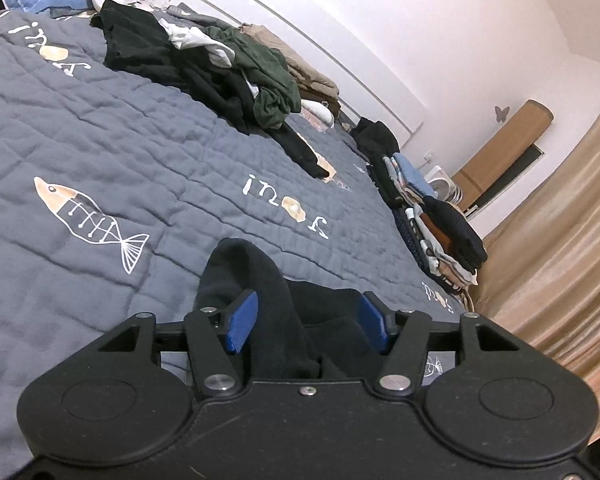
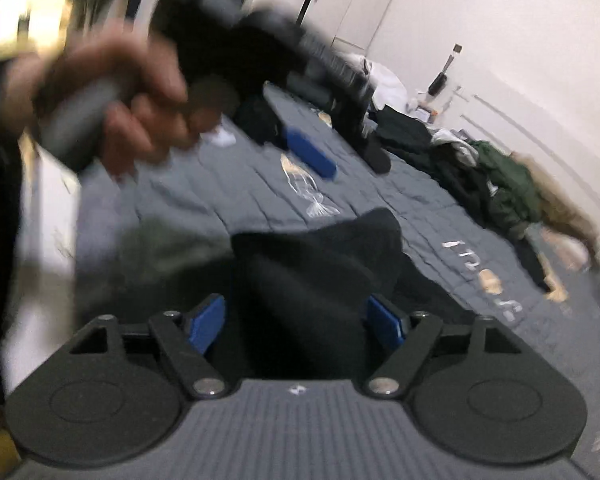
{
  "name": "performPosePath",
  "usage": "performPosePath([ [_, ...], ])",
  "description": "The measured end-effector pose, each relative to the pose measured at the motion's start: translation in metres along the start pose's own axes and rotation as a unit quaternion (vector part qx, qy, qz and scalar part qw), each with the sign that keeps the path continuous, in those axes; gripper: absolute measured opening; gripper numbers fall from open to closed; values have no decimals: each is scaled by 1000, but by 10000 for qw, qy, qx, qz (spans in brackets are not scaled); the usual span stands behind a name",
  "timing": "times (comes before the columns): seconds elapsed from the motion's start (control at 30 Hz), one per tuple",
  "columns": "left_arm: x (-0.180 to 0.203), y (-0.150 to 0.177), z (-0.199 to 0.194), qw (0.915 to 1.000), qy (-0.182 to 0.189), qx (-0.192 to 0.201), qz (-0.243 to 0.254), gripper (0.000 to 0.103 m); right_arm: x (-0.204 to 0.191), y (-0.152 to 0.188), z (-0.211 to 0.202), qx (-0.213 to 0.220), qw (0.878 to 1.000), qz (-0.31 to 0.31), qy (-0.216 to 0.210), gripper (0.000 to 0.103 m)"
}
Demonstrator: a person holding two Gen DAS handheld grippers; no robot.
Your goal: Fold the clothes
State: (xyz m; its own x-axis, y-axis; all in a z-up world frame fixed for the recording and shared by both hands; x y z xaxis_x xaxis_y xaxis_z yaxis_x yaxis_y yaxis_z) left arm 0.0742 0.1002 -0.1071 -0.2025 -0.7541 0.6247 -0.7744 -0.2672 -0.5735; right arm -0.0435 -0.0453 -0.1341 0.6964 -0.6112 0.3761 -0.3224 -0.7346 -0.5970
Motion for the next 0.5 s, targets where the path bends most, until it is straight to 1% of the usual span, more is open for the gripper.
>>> performPosePath([
  [0.03, -1, 0, -1, 10000, -15, 6, 0, 56, 2, 1, 5, 12, 10000, 0, 84, 74],
  [0.07, -2, 0, -1, 10000, -23, 8, -9, 56, 9, 2, 8, 67, 9997, 209, 73, 70],
  [0.1, -4, -1, -1, 10000, -31, 11, -19, 56, 21, 3, 9, 159, 9980, 610, -24, 60],
  [0.13, -5, -1, -2, 10000, -42, 12, -30, 56, 35, 4, 8, 267, 9936, 1083, -169, 48],
  [0.17, -6, -1, -2, 10000, -51, 13, -28, 56, 52, 6, 6, 387, 9854, 1619, -360, 39],
  [0.2, -7, -2, -2, 10000, -61, 14, -24, 56, 71, 10, 4, 504, 9735, 2183, -454, 22],
  [0.23, -7, -2, -1, 10000, -77, 8, -14, 56, 92, 18, 1, 619, 9577, 2771, -461, 17],
  [0.3, -7, -1, 1, 9999, -105, -31, 27, 56, 131, 37, -2, 798, 9191, 3831, -450, 15],
  [0.37, -6, 0, 6, 9997, -195, -109, 118, 56, 160, 64, 1, 798, 8844, 4581, -410, 14],
  [0.43, -6, 3, 13, 9988, -357, -215, 247, 56, 171, 95, 17, 585, 8511, 5182, -606, 13],
  [0.5, -6, 7, 21, 9973, -536, -324, 377, 58, 172, 119, 40, 308, 8261, 5557, -887, 15],
])
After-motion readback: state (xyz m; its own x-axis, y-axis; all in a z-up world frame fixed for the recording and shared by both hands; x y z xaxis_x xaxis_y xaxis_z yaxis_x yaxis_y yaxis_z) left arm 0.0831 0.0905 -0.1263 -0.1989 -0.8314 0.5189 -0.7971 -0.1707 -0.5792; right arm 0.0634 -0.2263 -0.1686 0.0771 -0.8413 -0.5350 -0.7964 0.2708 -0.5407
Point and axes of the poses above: each gripper's, at about its wrist camera, not at the fingertips, and z roughly the way its jaws point, x to its right, y to its underside, the point moved 4 cm from there along z, roughly the way its jaws point, and after that the axes turned 9 degrees about -x, right-handed, at the moved point
